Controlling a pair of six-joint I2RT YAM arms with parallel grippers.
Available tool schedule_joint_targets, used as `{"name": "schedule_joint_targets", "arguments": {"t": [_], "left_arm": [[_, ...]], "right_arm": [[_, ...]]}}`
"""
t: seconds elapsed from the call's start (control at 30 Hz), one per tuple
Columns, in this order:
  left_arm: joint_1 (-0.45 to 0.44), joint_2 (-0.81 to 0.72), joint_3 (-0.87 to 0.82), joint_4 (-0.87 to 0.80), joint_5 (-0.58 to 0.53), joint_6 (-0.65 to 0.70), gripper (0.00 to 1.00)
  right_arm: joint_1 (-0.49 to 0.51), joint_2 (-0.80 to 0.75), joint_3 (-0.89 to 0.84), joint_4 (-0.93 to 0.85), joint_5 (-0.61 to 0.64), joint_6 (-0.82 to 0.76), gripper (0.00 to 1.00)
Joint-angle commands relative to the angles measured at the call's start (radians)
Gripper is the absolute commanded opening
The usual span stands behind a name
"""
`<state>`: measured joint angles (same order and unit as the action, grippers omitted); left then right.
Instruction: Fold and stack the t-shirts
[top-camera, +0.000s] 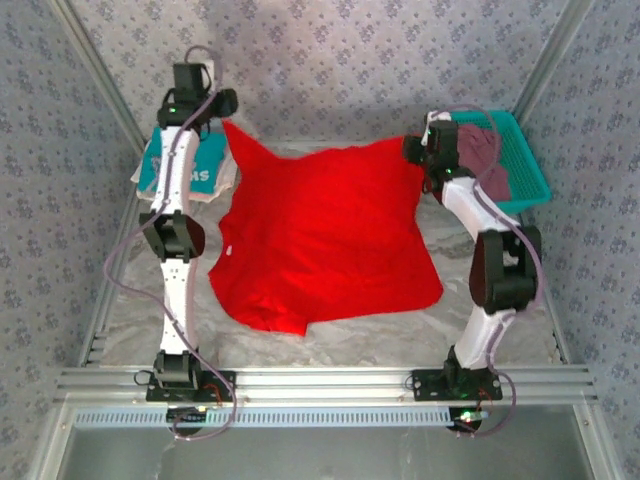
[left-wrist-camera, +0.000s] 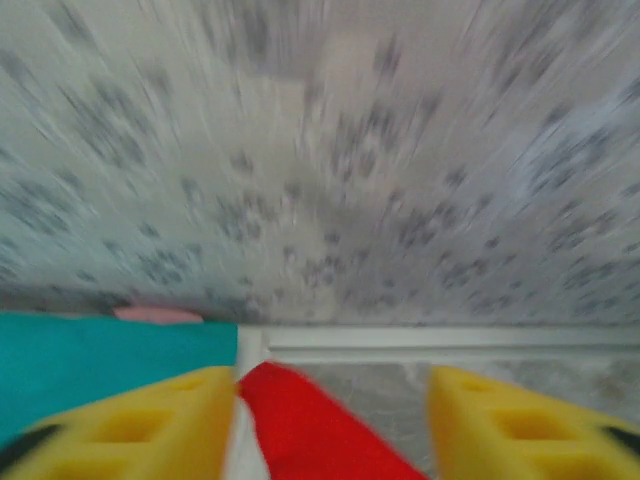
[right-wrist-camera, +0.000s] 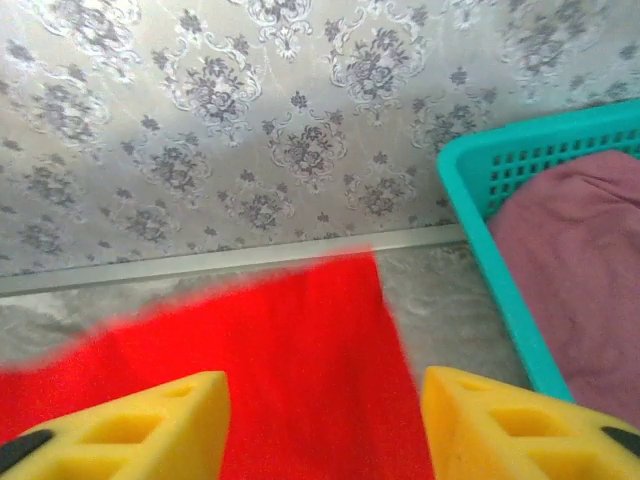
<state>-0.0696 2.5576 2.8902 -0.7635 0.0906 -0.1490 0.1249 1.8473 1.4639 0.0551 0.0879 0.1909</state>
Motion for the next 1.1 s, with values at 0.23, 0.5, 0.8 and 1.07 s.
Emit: {"name": "schedule_joint_targets", "arguments": {"t": [0.23, 0.5, 0.8, 1.07], "left_arm": [[0.026, -0.085, 0.064, -0.052, 0.041, -0.029, 0.95], [-0.096, -0.261, -0.47, 0.039, 0.007, -0.051, 0.92], [-0.078, -0.462, -1.108, 0.391, 0.039, -0.206, 0.66], [-0.085, -0.298, -0.95, 0.349, 0.027, -0.188, 0.57]], "right_arm": [[0.044, -0.024, 0.11, -0.098, -0.077, 0.032, 0.62], [0.087, -0.076, -0.112, -0.123, -0.142, 0.113, 0.58], [0.102, -0.084, -0.211, -0.189, -0.211, 0.079, 0.53], [0.131, -0.068, -0.355, -0.1, -0.234, 0.084, 0.47]]}}
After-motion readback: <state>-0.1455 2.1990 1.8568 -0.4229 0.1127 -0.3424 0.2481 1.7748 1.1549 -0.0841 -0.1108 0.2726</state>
